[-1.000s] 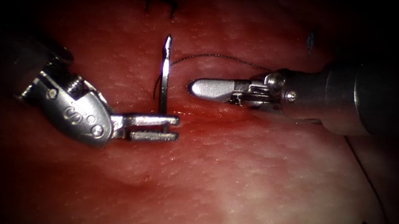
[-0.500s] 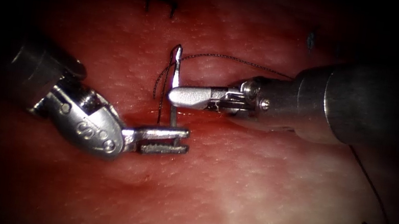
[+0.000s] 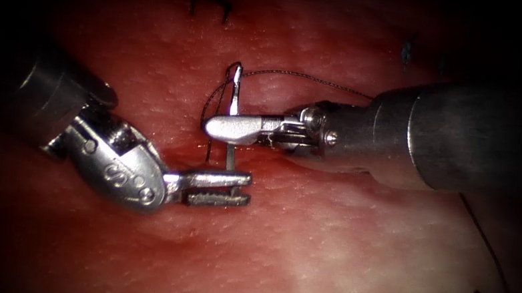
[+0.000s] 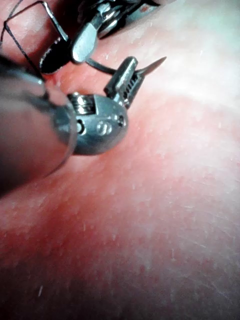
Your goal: Wound Closure
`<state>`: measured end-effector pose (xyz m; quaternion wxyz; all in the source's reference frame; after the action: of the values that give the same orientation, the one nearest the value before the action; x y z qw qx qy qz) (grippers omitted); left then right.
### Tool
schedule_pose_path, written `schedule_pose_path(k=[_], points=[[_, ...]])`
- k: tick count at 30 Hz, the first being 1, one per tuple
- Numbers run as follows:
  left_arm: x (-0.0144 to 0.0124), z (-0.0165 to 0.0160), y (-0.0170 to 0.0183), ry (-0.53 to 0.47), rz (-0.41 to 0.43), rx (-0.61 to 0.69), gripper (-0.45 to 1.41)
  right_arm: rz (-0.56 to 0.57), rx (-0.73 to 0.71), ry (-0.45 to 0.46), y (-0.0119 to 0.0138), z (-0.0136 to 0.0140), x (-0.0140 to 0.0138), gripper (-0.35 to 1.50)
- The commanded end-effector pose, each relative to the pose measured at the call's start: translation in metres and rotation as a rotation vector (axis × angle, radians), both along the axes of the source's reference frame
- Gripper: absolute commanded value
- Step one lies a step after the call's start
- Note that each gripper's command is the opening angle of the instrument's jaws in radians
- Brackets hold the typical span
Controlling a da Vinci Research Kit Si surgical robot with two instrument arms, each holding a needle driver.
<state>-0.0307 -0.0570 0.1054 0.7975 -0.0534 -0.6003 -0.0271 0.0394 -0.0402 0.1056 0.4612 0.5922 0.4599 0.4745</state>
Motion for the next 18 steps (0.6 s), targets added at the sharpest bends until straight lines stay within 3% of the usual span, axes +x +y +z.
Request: schedule_pose_path(k=[1,2,3,5,8,12,13,14,15,18], points=[[-0.0004,0.0005,-0.0008,-0.001,0.002,0.003,-0.45,0.000,0.000,0.002,-0.0003,0.0005,0.0008,0.84],[-0.0004,0.0005,-0.0008,-0.001,0.002,0.003,-0.45,0.000,-0.007,0.003,-0.0003,0.0006,0.0007,0.73],[-0.0004,0.0005,-0.0008,-0.001,0.002,0.003,-0.45,-0.004,-0.007,0.006,-0.0004,0.0006,0.0006,0.43],[-0.0004,0.0005,-0.0008,-0.001,0.002,0.003,-0.45,-0.014,-0.010,0.009,-0.0006,0.0007,0.0004,-0.35],[-0.0004,0.0004,-0.0009,-0.003,0.005,0.003,-0.45,-0.058,-0.084,-0.092,-0.0008,0.0012,0.0002,-0.35],[-0.0005,0.0003,-0.0009,-0.003,0.004,0.004,-0.40,-0.029,-0.138,-0.115,-0.0002,0.0018,-0.0004,-0.35],[-0.0005,0.0001,-0.0008,-0.007,-0.001,0.022,0.24,-0.010,-0.184,-0.123,0.0001,0.0020,-0.0009,-0.35],[-0.0004,0.0000,-0.0008,-0.013,-0.008,0.051,0.39,0.003,-0.219,-0.123,0.0003,0.0022,-0.0012,-0.35],[-0.0003,-0.0005,-0.0006,-0.028,-0.038,0.144,0.74,0.023,-0.299,-0.105,0.0006,0.0024,-0.0017,-0.35],[0.0002,-0.0016,-0.0002,-0.055,-0.087,0.266,1.08,0.072,-0.399,-0.070,0.0011,0.0029,-0.0021,-0.35]])
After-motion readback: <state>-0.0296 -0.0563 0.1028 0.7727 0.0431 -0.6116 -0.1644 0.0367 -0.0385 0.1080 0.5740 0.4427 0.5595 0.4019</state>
